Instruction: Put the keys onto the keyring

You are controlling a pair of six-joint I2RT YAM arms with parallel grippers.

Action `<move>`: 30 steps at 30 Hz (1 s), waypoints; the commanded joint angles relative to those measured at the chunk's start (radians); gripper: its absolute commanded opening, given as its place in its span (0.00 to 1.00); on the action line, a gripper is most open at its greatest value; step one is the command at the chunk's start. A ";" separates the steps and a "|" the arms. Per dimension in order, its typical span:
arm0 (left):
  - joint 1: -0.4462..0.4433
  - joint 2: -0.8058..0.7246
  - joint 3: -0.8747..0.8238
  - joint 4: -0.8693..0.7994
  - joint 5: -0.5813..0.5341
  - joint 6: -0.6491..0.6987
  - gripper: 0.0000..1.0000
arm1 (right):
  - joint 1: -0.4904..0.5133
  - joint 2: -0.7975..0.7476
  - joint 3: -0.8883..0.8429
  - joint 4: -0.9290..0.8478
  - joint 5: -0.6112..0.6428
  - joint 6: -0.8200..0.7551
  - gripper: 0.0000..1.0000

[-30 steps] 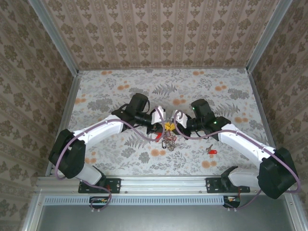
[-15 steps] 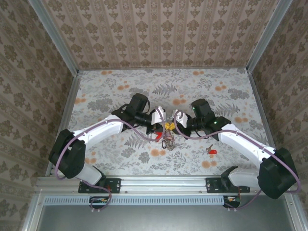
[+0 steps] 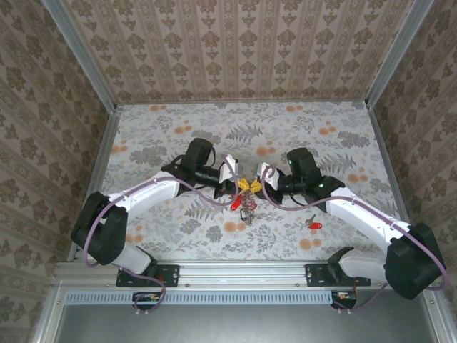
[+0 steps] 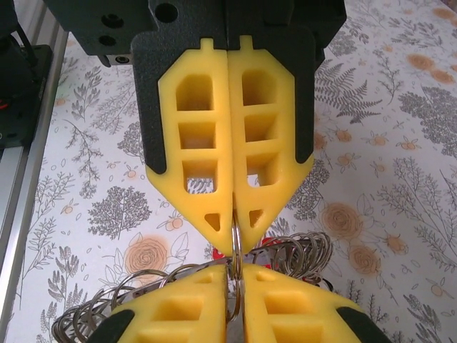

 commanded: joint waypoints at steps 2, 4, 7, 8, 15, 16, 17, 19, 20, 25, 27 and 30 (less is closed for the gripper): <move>0.012 -0.040 -0.011 0.133 0.110 -0.062 0.00 | -0.009 0.026 -0.021 0.031 -0.057 0.009 0.14; 0.013 -0.038 -0.013 0.141 0.121 -0.068 0.00 | -0.008 0.034 -0.018 0.038 -0.068 0.014 0.12; 0.014 -0.035 -0.022 0.175 0.138 -0.088 0.00 | -0.009 0.049 -0.019 0.068 -0.090 0.034 0.11; 0.014 -0.036 -0.027 0.188 0.143 -0.095 0.00 | -0.009 0.053 -0.019 0.072 -0.094 0.036 0.10; 0.019 -0.036 -0.046 0.275 0.170 -0.148 0.00 | -0.011 0.080 -0.018 0.084 -0.107 0.041 0.10; 0.020 -0.035 -0.047 0.276 0.173 -0.150 0.00 | -0.012 0.082 -0.019 0.093 -0.109 0.045 0.09; 0.021 -0.035 -0.047 0.276 0.171 -0.150 0.00 | -0.012 0.082 -0.021 0.103 -0.109 0.049 0.07; 0.021 -0.036 -0.049 0.271 0.156 -0.147 0.00 | -0.012 0.079 -0.020 0.110 -0.092 0.057 0.01; 0.021 -0.037 -0.046 0.246 0.130 -0.131 0.00 | -0.012 0.075 -0.015 0.105 -0.082 0.057 0.00; 0.006 -0.037 0.009 -0.020 -0.035 0.040 0.14 | -0.009 0.032 0.001 0.065 -0.051 0.041 0.00; 0.004 -0.037 0.013 -0.059 -0.087 0.065 0.19 | -0.010 0.024 0.015 0.032 -0.045 0.030 0.00; 0.003 -0.031 0.021 -0.085 -0.113 0.076 0.22 | -0.003 0.019 0.032 -0.009 -0.031 0.014 0.00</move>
